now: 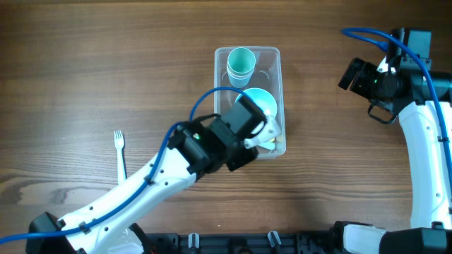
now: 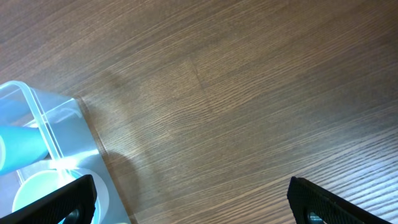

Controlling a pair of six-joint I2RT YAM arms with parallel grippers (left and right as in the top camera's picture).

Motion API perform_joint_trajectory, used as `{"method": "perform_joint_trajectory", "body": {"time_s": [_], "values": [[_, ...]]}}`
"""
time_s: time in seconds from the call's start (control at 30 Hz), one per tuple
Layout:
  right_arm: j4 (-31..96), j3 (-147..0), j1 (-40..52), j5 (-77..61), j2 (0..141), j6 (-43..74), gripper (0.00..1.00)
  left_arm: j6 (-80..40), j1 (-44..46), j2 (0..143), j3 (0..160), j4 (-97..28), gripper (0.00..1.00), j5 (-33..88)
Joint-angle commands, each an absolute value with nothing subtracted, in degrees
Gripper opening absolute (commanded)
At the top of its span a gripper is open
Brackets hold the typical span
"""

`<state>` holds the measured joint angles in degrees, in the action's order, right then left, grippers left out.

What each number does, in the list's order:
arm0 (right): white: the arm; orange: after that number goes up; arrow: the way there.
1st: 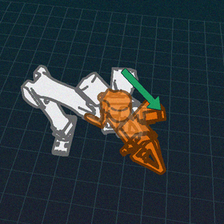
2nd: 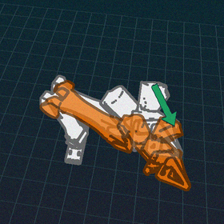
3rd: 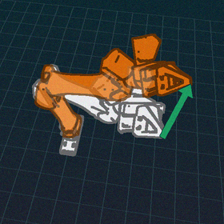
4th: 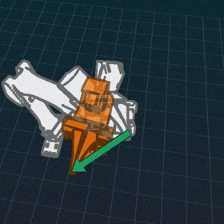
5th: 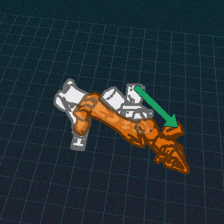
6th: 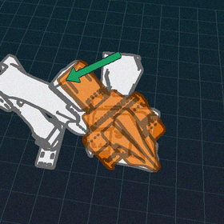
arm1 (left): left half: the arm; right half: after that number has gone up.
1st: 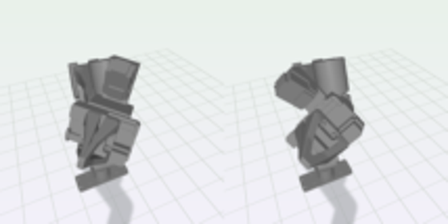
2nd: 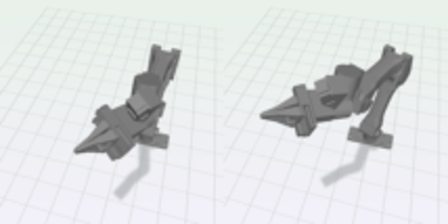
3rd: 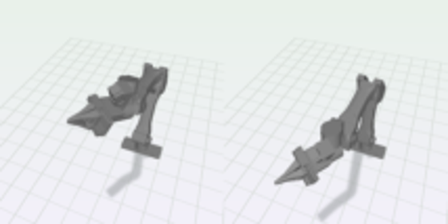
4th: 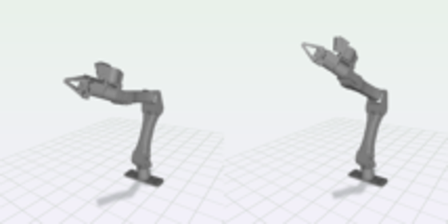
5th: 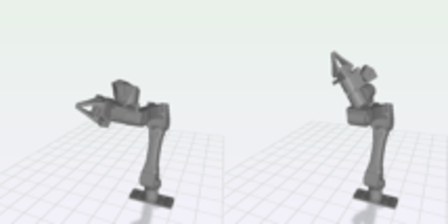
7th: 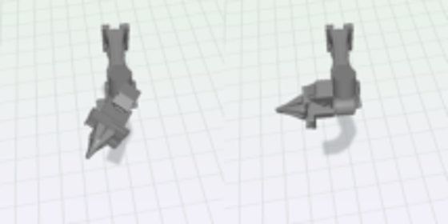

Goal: Pack container
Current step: 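Place the white spoon into the container's near end and release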

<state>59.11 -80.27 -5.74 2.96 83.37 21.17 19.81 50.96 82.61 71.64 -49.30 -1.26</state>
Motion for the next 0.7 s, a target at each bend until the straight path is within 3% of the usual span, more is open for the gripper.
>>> {"method": "perform_joint_trajectory", "body": {"time_s": [0.0, 0.23, 0.4, 0.53, 0.6, 0.63, 0.67], "values": [[59.11, -79.9, -5.91, 2.48, 83.92, 21.15, 1.0, 25.52, 54.19, 83.92, 72.34, -45.36, 0.04, -2.09], [59.11, -79.9, -5.91, 2.48, 83.92, 21.17, 1.0, 29.85, 54.48, 89.01, 72.34, -39.29, 0.04, -3.44], [59.11, -79.9, -5.91, 2.48, 83.92, 21.15, 1.0, 35.81, 54.48, 97.89, 72.34, -38.72, 0.04, -15.99], [59.11, -79.9, -5.91, 2.48, 83.92, 21.12, 1.0, 35.75, 54.15, 98.65, 72.34, -38.85, 0.04, -16.56], [59.11, -79.9, -5.91, 2.48, 83.92, 21.15, 1.0, 33.78, 54.17, 97.41, 72.36, -39.42, 0.32, -16.6], [59.11, -79.9, -5.91, 2.48, 83.92, 21.15, 1.0, 31.59, 54.17, 95.96, 72.36, -39.4, 0.55, -16.53], [59.11, -79.9, -5.91, 2.48, 83.92, 21.15, 1.0, 28.53, 54.15, 92.07, 72.47, -39.33, 1.0, -16.32]]}}
